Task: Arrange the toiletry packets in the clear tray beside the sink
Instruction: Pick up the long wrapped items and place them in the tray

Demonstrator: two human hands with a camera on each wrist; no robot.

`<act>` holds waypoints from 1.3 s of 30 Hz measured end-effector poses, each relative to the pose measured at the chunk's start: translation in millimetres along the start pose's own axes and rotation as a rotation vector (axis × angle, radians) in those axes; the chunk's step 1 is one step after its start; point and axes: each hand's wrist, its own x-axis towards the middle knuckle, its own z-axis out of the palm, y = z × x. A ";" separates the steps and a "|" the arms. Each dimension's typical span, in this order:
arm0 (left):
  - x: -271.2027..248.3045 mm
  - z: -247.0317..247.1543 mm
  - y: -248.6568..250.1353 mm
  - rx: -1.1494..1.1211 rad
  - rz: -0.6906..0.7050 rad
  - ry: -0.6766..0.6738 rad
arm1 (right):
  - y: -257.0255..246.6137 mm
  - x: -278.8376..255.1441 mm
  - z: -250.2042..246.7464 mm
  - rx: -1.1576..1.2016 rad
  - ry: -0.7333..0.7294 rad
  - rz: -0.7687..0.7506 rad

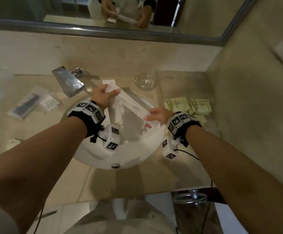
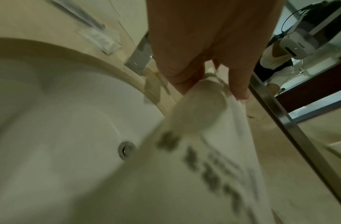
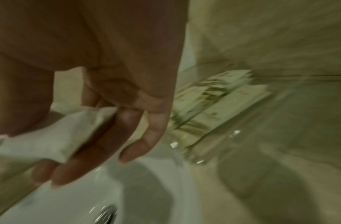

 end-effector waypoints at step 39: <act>13.5 186.4 -19.7 0.225 -0.163 -0.153 | 180.5 -37.2 -135.8 -0.264 0.751 0.561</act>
